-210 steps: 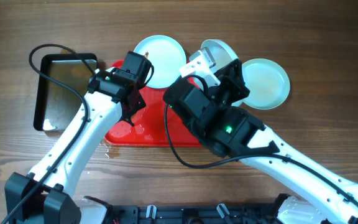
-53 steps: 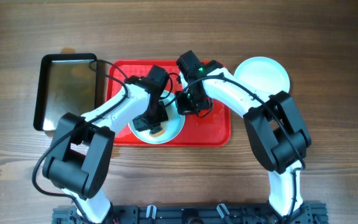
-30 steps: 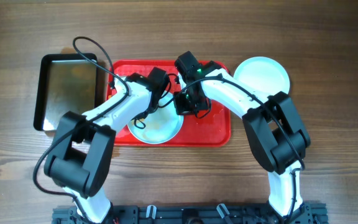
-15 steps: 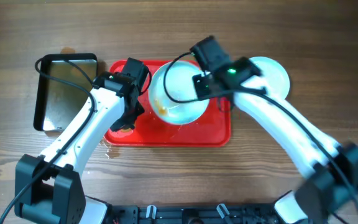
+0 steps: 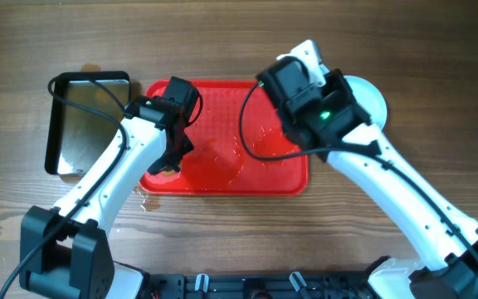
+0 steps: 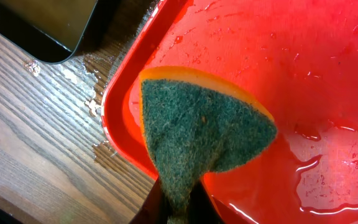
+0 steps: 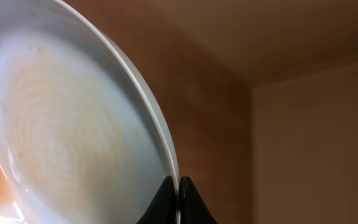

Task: Clean dirty plates on tray and stack at the side
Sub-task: 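Lift the last plate with the right gripper and stack it on the pile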

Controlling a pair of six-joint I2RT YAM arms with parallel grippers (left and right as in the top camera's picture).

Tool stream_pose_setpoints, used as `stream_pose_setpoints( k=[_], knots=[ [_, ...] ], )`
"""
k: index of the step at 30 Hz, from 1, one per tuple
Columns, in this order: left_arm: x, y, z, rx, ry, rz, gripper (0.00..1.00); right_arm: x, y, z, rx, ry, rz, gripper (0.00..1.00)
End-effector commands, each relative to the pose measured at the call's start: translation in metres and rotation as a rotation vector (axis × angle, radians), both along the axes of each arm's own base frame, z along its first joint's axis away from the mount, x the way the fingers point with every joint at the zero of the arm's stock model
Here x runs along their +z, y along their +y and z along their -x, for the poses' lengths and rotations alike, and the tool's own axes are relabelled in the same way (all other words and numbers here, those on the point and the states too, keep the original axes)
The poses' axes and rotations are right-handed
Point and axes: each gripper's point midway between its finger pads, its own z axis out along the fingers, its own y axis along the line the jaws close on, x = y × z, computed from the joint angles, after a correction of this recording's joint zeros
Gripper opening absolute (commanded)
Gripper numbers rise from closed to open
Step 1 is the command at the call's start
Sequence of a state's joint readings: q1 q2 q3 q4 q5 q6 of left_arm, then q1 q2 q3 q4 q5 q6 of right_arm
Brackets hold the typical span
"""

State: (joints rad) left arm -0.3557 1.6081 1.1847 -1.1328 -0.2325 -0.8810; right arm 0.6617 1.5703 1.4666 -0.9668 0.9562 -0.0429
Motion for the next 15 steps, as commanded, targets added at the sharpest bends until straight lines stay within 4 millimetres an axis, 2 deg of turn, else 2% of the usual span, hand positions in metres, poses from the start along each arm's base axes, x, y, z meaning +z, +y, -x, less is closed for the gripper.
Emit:
stream_pose_setpoints(
  k=[1, 3, 8, 12, 15],
  knots=[
    [0.004, 0.000, -0.004, -0.003, -0.014, 0.013, 0.04, 0.044, 0.005, 0.004, 0.016, -0.117, 0.254, 0.04],
    [0.004, 0.000, -0.004, -0.003, -0.014, 0.013, 0.04, 0.060, 0.025, 0.006, 0.065, -0.153, 0.337, 0.04],
    [0.004, 0.000, -0.004, -0.003, -0.014, 0.013, 0.04, 0.085, 0.049, 0.014, 0.089, -0.228, 0.406, 0.04],
    [0.004, 0.000, -0.003, -0.003, -0.014, 0.013, 0.04, 0.079, 0.054, 0.013, 0.079, -0.276, 0.290, 0.04],
    [0.004, 0.000, -0.003, -0.006, -0.013, 0.012, 0.04, 0.051, 0.065, 0.006, 0.142, -0.227, 0.137, 0.04]
  ],
)
